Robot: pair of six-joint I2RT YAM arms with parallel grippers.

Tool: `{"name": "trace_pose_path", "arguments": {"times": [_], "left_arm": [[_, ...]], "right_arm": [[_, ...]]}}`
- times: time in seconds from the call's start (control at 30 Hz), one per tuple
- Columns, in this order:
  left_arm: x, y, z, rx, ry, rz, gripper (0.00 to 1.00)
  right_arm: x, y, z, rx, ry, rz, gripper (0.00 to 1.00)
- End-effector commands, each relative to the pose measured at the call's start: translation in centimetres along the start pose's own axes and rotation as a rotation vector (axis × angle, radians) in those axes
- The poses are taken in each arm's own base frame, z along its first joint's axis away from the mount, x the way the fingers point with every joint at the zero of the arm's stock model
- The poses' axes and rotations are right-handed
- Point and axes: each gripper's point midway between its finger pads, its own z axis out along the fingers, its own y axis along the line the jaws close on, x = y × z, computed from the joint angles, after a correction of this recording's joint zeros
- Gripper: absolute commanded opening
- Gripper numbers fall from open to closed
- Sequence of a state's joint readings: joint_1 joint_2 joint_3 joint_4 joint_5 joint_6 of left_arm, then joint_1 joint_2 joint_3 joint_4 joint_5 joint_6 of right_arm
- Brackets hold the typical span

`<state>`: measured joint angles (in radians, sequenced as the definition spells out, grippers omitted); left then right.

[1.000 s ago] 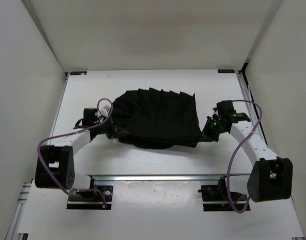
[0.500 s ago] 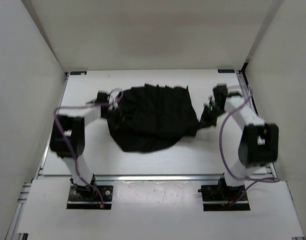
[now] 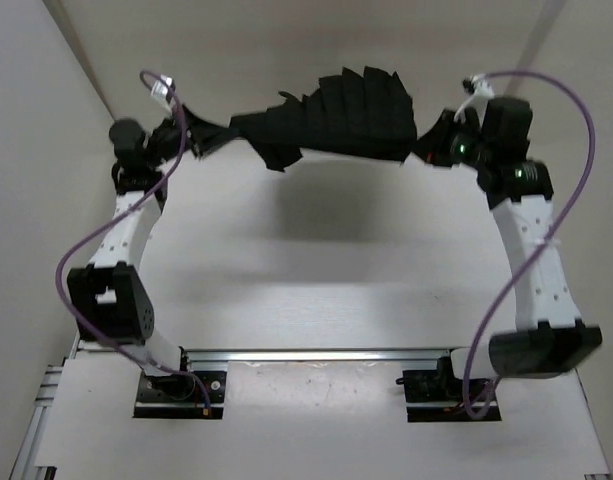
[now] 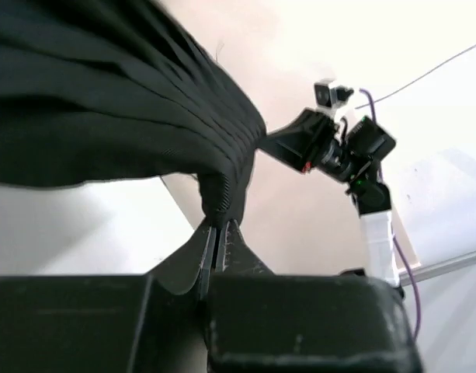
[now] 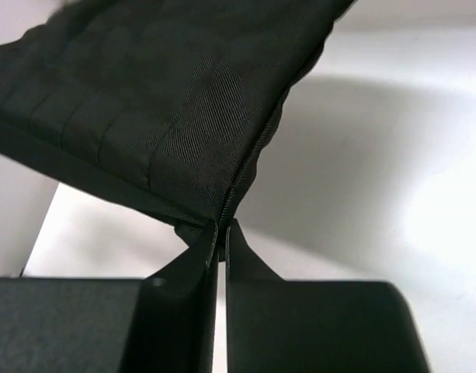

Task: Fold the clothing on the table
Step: Flatten the skirt out

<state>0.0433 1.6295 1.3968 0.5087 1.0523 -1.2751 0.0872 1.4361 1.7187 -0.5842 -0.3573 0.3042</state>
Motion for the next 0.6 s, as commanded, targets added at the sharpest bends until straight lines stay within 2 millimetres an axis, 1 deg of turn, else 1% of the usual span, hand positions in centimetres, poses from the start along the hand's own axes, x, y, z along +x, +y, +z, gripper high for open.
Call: {"name": "trace_pose_path", "arguments": {"times": [0.0,0.03,0.07,0.1,0.13,0.17,0.2,0.23,0.27,0.3,0.33,0.37,0.4,0.47,0.5,0.53,0.57], "left_arm": [[5.4,8.2,-6.1,-0.145,-0.046,-0.255,0.0],[7.4,8.2,-6.6,-0.162,-0.042,-0.269,0.0],[12.5,10.2,-7.4,-0.205,0.007,-0.375,0.0],[16.9,12.5,-8.9,-0.269,0.044,-0.478,0.03],[20.1,12.6,-9.4,-0.297,0.107,-0.504,0.06],[24.5,13.4,-11.0,-0.373,0.165,-0.621,0.1],[27.3,13.6,-12.6,-0.408,0.204,-0.597,0.23],[30.6,14.1,-14.2,-0.481,0.27,-0.638,0.29],[32.4,13.6,-15.4,-0.544,0.302,-0.678,0.32],[33.3,13.3,-16.2,-0.556,0.314,-0.641,0.36],[34.2,13.4,-17.0,-0.596,0.32,-0.661,0.4],[34.2,13.2,-17.4,-0.61,0.314,-0.675,0.41],[33.8,13.6,-17.6,-0.623,0.301,-0.661,0.42],[32.4,13.6,-16.6,-0.602,0.279,-0.61,0.43],[31.7,13.8,-15.9,-0.595,0.268,-0.604,0.42],[31.3,13.9,-15.5,-0.589,0.271,-0.602,0.43],[30.2,14.0,-14.9,-0.576,0.245,-0.584,0.41]], "right_arm": [[8.2,-7.2,-0.9,0.214,0.131,0.083,0.0],[12.8,-7.6,-1.1,0.214,0.23,0.135,0.0],[15.3,-7.0,-1.8,0.197,0.296,0.165,0.0],[20.2,-7.1,-3.0,0.187,0.419,0.234,0.0],[24.0,-6.8,-4.0,0.178,0.499,0.27,0.02],[26.1,-5.6,-5.5,0.146,0.568,0.308,0.08],[30.0,-5.2,-7.2,0.151,0.684,0.385,0.11],[32.3,-4.4,-9.0,0.157,0.758,0.423,0.17],[32.7,-3.9,-10.0,0.154,0.764,0.426,0.29],[34.0,-3.7,-11.4,0.191,0.818,0.467,0.36],[33.6,-3.3,-12.4,0.211,0.807,0.475,0.44],[33.0,-3.2,-12.9,0.226,0.778,0.48,0.46],[32.0,-3.2,-13.1,0.241,0.749,0.489,0.48],[30.3,-3.0,-12.9,0.251,0.707,0.479,0.47],[29.3,-3.2,-12.2,0.253,0.684,0.445,0.46],[29.2,-3.1,-11.8,0.251,0.691,0.439,0.45],[29.2,-2.8,-10.7,0.228,0.702,0.411,0.44]]}}
